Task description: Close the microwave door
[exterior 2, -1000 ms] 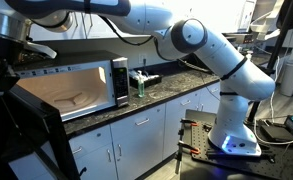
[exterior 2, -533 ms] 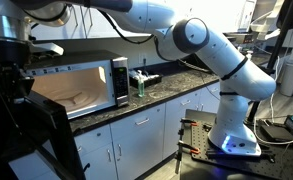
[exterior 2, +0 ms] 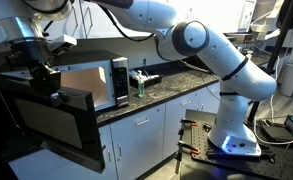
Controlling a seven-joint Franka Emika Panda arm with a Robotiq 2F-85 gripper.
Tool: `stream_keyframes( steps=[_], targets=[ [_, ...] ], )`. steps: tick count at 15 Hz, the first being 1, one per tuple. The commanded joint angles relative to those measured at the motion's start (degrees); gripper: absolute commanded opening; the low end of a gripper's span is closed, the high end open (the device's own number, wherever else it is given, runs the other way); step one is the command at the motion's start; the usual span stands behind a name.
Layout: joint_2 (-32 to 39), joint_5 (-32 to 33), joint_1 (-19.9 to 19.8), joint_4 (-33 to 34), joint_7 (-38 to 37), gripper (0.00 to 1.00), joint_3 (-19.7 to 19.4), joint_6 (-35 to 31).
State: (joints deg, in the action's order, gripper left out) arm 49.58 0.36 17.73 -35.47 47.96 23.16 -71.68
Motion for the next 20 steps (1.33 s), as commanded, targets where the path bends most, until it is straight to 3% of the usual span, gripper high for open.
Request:
stream_keyframes(
  steps=[1,2,7,13,20],
  targets=[
    [1.0,0.6,0.8,2.9,-2.3,0.0,-1.3,7.9],
    [2.0,-0.5,2.7,5.6,-2.1,0.0,-4.8,11.1],
    [4.1,5.3,6.1,9.2,-3.1,0.0,-11.8,19.7],
    [7.0,15.9,10.0,12.8,-3.1,0.0,-19.6,19.4],
    [8.8,20.1,11.6,15.3,-12.7,0.0,-24.7,19.5]
  ],
)
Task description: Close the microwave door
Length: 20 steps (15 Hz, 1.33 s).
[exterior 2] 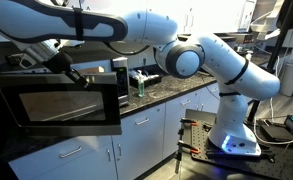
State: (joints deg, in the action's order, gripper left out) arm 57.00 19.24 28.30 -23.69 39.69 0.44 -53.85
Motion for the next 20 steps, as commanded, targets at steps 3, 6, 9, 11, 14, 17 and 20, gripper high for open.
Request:
stream_keyframes(
  steps=[3,6,9,11,14,17,20],
  targets=[
    [1.3,1.7,1.5,4.4,-10.0,0.0,-3.1,1.9],
    [-0.5,1.8,1.6,2.2,-15.4,0.0,-4.1,0.7],
    [-1.0,0.8,0.5,1.0,-19.0,0.0,-4.2,-0.7],
    [-0.7,0.6,0.6,0.7,-18.0,0.01,-3.7,-0.7],
    [-0.7,0.6,0.4,0.7,-18.0,0.01,-3.8,-0.8],
    [-0.6,0.7,0.2,0.7,-17.7,0.0,-3.8,-1.1],
    [0.9,2.2,-0.1,2.8,-17.4,0.0,-5.0,-2.5]
  ],
)
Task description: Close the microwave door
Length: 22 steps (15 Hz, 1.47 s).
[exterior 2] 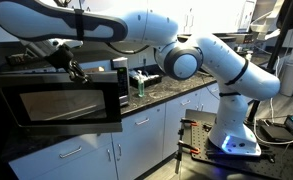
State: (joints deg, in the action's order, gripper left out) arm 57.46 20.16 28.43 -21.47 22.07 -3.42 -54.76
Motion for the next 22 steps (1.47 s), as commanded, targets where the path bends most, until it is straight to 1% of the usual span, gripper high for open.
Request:
stream_keyframes(
  steps=[1,5,7,11,16,20,22],
  targets=[
    [0.5,2.0,-0.2,0.6,0.1,0.0,-1.8,-2.1],
    [1.0,6.0,0.4,0.6,-0.9,0.0,-4.6,-4.5],
    [1.2,7.1,0.1,0.6,-1.2,0.0,-5.5,-5.7],
    [1.7,7.3,-1.3,1.0,-2.1,0.0,-6.5,-8.9],
    [2.3,6.5,-3.6,1.0,-4.6,0.0,-6.7,-12.0],
    [1.9,6.9,-4.8,0.8,-4.7,0.0,-7.2,-12.9],
    [0.8,7.2,-5.1,-0.7,-4.4,0.0,-7.7,-12.5]
  ],
)
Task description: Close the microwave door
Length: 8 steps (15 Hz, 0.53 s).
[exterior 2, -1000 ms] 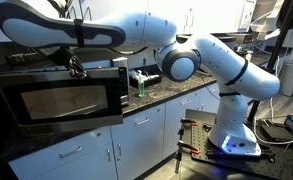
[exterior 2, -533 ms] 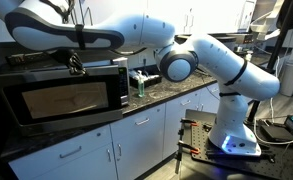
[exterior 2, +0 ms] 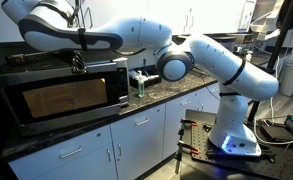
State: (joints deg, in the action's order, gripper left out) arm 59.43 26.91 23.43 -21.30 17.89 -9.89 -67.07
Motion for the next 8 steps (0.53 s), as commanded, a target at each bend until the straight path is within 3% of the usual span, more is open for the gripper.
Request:
stream_keyframes(
  steps=[1,8],
  targets=[
    [-1.4,0.5,-0.4,-1.0,0.0,0.0,-1.5,-0.3],
    [-2.0,-0.2,-3.8,-1.1,1.6,0.0,-1.5,-0.8]
  ],
)
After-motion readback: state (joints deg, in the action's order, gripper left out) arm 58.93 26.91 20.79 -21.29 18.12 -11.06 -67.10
